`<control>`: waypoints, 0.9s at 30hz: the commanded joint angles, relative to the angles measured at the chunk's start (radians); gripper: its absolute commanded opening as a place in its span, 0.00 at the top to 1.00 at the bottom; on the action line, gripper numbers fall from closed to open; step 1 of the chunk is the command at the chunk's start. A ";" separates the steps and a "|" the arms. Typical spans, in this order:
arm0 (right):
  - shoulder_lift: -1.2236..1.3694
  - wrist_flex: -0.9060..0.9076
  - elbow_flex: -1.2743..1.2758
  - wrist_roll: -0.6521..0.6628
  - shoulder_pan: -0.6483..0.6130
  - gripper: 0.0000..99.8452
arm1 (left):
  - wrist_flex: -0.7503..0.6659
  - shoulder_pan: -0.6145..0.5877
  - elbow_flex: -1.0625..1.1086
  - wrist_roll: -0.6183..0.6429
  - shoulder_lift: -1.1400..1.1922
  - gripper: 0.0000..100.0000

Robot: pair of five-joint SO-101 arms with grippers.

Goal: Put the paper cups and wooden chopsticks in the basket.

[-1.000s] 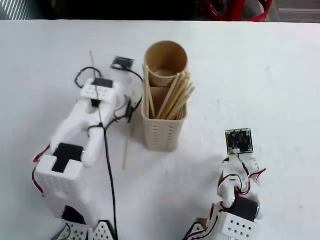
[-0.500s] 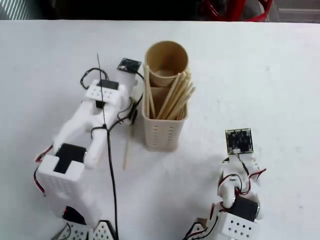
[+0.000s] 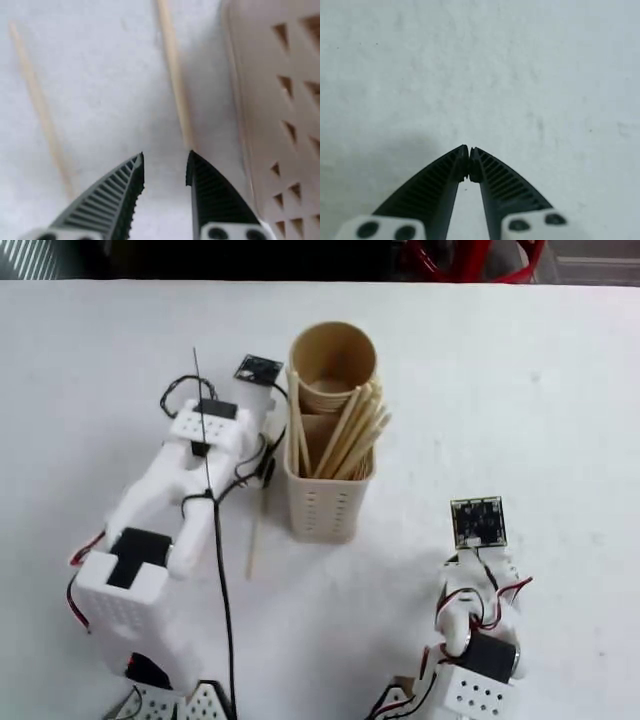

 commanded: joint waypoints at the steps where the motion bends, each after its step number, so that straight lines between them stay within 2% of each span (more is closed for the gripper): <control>1: -0.005 0.005 0.009 0.003 0.008 0.98 | -0.011 0.007 -0.003 0.041 -0.061 0.85; 6: -0.005 0.005 0.009 0.003 0.008 0.98 | -0.091 -0.002 0.052 0.054 -0.071 0.85; 16: -0.005 0.005 0.009 0.003 0.008 0.98 | -0.189 0.002 0.244 0.049 -0.265 0.85; 27: -0.004 0.005 0.009 0.003 0.008 0.98 | -0.213 0.070 0.259 0.002 -0.262 0.84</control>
